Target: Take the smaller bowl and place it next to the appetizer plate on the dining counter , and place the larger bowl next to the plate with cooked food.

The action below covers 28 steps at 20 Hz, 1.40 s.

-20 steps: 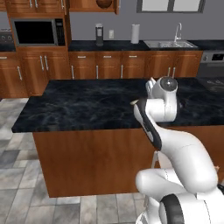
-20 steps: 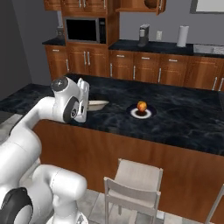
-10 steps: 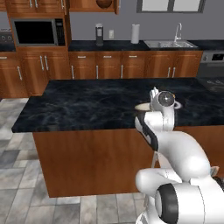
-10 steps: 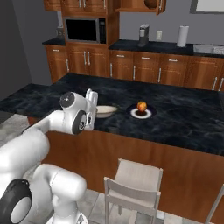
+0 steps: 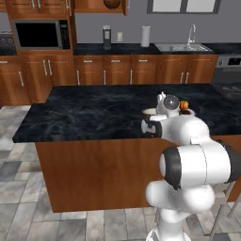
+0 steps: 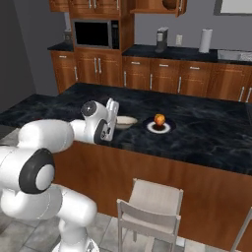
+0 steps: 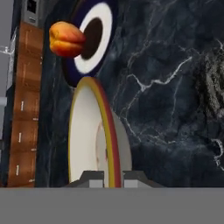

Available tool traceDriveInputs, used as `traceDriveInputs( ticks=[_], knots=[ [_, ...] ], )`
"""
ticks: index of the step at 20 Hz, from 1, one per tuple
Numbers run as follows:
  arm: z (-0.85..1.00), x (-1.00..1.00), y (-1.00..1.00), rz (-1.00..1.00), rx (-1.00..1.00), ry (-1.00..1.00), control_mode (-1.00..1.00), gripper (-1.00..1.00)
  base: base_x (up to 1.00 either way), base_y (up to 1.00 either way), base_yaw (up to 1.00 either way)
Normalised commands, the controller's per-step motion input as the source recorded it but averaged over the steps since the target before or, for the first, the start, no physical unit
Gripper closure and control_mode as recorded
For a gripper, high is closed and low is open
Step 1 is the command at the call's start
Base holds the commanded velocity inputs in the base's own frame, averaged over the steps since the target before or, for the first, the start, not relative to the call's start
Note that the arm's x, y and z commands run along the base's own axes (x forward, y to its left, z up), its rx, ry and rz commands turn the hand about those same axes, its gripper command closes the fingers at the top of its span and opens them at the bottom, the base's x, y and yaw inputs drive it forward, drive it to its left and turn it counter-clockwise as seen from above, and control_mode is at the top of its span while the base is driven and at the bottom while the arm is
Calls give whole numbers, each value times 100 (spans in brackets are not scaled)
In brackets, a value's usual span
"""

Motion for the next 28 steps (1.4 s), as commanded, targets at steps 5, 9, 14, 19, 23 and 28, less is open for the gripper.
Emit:
traceDriveInputs(
  ticks=[5,9,14,19,23,28],
  knots=[
    [-20,54,0,0,5,15,-100,100,0,0,0],
    [-63,46,0,0,0,22,-100,100,0,0,0],
    [-51,34,0,0,0,18,-100,-100,0,0,0],
    [46,6,0,-4,0,1,-100,-100,0,0,0],
    [100,-22,4,-10,0,0,-100,-100,0,0,0],
    [100,-76,6,-13,2,0,-100,-100,0,0,0]
  ],
)
